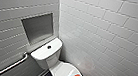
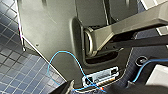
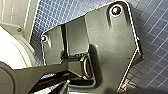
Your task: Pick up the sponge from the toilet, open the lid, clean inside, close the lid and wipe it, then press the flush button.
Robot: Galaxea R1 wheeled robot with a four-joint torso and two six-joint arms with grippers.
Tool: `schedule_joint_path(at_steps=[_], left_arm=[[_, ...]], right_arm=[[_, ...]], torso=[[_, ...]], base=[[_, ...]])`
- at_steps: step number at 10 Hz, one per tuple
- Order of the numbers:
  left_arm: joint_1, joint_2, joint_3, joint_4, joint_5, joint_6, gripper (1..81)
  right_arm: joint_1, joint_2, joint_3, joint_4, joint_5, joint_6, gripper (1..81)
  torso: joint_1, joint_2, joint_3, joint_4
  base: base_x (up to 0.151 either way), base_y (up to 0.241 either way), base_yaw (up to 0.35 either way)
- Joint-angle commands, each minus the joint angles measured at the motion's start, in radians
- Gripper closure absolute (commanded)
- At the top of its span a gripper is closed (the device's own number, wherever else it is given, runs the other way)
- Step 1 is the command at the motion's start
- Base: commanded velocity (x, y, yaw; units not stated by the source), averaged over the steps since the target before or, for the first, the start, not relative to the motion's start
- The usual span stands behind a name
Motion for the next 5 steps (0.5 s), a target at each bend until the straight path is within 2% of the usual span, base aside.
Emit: schedule_joint_path(at_steps=[1,4,5], left_arm=[[0.009,-0.004,0.009,0.009,0.069,0.008,1.0],[0.009,0.005,0.008,0.012,0.072,0.009,1.0],[0.007,0.008,0.006,0.01,0.072,0.009,1.0]], right_arm=[[0.116,-0.118,0.108,0.021,-0.053,0.093,1.0],[0.199,-0.125,0.135,0.026,-0.058,0.117,1.0],[0.219,-0.131,0.157,0.027,-0.057,0.118,1.0]], torso=[[0.061,-0.095,0.0,0.0],[0.131,-0.207,-0.001,0.0],[0.155,-0.245,-0.034,0.0]], base=[[0.0,0.0,0.0],[0.0,0.0,0.0],[0.0,0.0,0.0]])
